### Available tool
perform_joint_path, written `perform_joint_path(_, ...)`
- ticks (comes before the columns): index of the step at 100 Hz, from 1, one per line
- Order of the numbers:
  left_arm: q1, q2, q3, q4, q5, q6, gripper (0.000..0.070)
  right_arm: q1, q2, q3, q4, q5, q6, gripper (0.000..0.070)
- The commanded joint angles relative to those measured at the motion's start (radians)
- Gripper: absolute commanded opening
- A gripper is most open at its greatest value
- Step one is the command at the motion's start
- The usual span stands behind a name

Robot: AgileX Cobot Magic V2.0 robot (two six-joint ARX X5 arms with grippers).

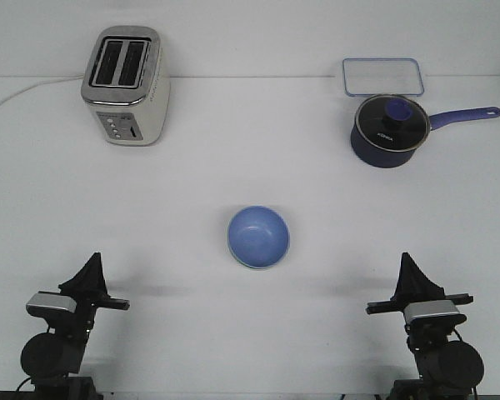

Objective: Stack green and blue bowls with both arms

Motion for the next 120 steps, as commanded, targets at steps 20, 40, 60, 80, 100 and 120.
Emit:
perform_joint_path(20, 0.001, -0.002, -0.02, 0.011, -0.002, 0.0, 0.001, 0.0, -0.002, -0.097, 0.195, 0.0, 0.009, 0.0)
perform_joint_path(40, 0.001, -0.002, -0.02, 0.01, -0.002, 0.0, 0.001, 0.0, -0.002, -0.14, 0.272, 0.0, 0.009, 0.0)
perform_joint_path(60, 0.001, -0.002, -0.02, 0.01, -0.002, 0.0, 0.001, 0.0, -0.002, -0.14, 0.279, 0.0, 0.009, 0.0)
perform_joint_path(80, 0.001, -0.002, -0.02, 0.01, -0.002, 0.0, 0.001, 0.0, -0.002, -0.14, 0.279, 0.0, 0.009, 0.0)
perform_joint_path(100, 0.001, -0.002, -0.02, 0.01, -0.002, 0.0, 0.001, 0.0, -0.002, -0.14, 0.279, 0.0, 0.009, 0.0)
perform_joint_path(120, 0.001, -0.002, -0.02, 0.01, -0.002, 0.0, 0.001, 0.0, -0.002, -0.14, 0.28, 0.0, 0.009, 0.0)
